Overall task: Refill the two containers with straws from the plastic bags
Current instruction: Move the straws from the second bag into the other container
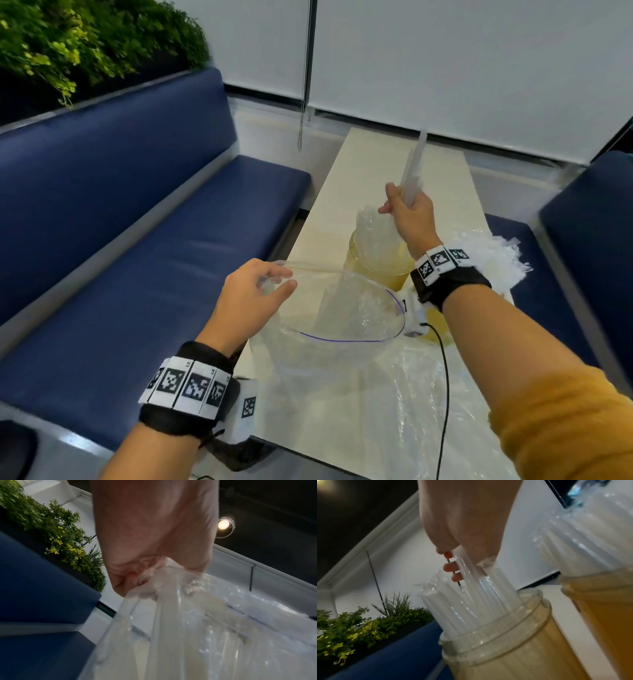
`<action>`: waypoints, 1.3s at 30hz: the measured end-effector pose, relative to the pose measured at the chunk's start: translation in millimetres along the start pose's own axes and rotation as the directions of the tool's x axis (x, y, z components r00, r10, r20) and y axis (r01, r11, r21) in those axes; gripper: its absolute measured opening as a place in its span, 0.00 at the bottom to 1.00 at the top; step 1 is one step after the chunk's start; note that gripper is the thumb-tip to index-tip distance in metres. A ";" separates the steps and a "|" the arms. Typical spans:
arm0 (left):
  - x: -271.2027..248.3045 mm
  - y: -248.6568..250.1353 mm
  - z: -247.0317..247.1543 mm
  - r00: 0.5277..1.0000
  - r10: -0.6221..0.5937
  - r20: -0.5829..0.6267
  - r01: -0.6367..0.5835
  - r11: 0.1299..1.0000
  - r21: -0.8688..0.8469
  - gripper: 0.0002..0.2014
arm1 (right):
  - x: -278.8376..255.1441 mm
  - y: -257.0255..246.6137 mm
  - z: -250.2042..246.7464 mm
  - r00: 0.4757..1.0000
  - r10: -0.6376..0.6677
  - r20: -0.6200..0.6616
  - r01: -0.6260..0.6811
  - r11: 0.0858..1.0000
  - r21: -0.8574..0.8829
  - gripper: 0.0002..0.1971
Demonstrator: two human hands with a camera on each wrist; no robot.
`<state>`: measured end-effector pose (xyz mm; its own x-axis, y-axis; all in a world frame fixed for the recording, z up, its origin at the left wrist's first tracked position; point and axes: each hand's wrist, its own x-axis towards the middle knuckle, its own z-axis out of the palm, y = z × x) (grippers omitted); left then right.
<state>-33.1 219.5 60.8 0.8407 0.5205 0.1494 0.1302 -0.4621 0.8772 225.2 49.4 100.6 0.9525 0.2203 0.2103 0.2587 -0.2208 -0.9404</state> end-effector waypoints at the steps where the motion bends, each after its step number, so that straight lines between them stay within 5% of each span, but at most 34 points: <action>1: 0.3 0.7 -1.1 1.000 0.000 0.008 0.000 1.000 -0.007 0.08 | -1.4 5.0 0.8 1.000 0.016 -0.011 -0.016 1.000 0.009 0.15; 3: 1.1 2.2 -2.5 1.000 0.000 0.023 0.001 1.000 -0.017 0.08 | -3.8 5.6 0.0 0.998 -0.001 -0.063 0.003 0.999 0.039 0.10; 8: 1.6 9.6 -2.7 0.998 -0.006 0.057 0.008 1.000 -0.027 0.07 | 2.6 -18.9 -8.6 0.963 -0.241 -0.117 0.249 0.966 0.064 0.26; 12: 2.3 15.0 -4.1 0.997 0.009 0.082 -0.009 1.000 -0.005 0.07 | 6.5 -25.4 -11.7 0.895 -0.446 0.000 0.421 0.845 -0.329 0.12; 15: 1.0 19.4 -9.0 0.989 0.001 0.150 -0.008 0.999 0.042 0.12 | -0.8 -7.9 -14.3 0.908 -0.376 0.183 0.408 0.701 -0.585 0.14; 18: -1.7 22.9 -15.7 0.972 0.006 0.234 -0.037 0.991 0.127 0.20 | -10.9 -4.8 -19.6 0.915 -0.309 0.259 0.402 0.642 -0.654 0.21; 20: -2.9 24.4 -18.6 0.960 0.019 0.279 -0.069 0.983 0.171 0.25 | -19.5 -25.3 -22.4 0.878 -0.392 0.275 0.467 0.578 -0.669 0.22; 24: -5.7 29.7 -19.4 0.948 0.009 0.317 -0.080 0.974 0.212 0.29 | -66.8 -98.2 -10.5 0.723 -0.566 0.396 0.685 0.513 -0.517 0.19; 27: -6.6 28.8 -14.9 0.951 0.014 0.309 -0.064 0.986 0.152 0.29 | -118.9 -121.3 15.5 0.698 -0.171 0.695 0.687 0.430 -0.585 0.23; 29: -9.3 27.7 -11.5 0.953 0.009 0.302 -0.039 0.995 0.096 0.30 | -143.9 -103.6 35.0 0.657 0.145 0.740 0.679 0.313 -0.664 0.13; 30: -11.6 26.7 -10.2 0.954 0.001 0.301 -0.022 0.998 0.065 0.30 | -154.9 -92.2 43.5 0.632 0.210 0.746 0.685 0.300 -0.664 0.06; 35: -20.0 19.3 -10.3 0.942 -0.019 0.334 0.042 0.997 -0.060 0.32 | -169.8 -47.5 74.5 0.571 0.402 0.716 0.523 0.495 -0.694 0.39; 39: -26.2 20.7 -12.3 0.938 -0.018 0.347 0.064 0.991 -0.121 0.31 | -168.9 -29.5 85.6 0.535 0.452 0.713 0.452 0.560 -0.694 0.49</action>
<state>-58.9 205.1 80.7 0.9685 0.2467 -0.0339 0.1188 -0.3377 0.9337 43.0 100.0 69.9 0.5123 0.6960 -0.5031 0.6871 -0.6836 -0.2461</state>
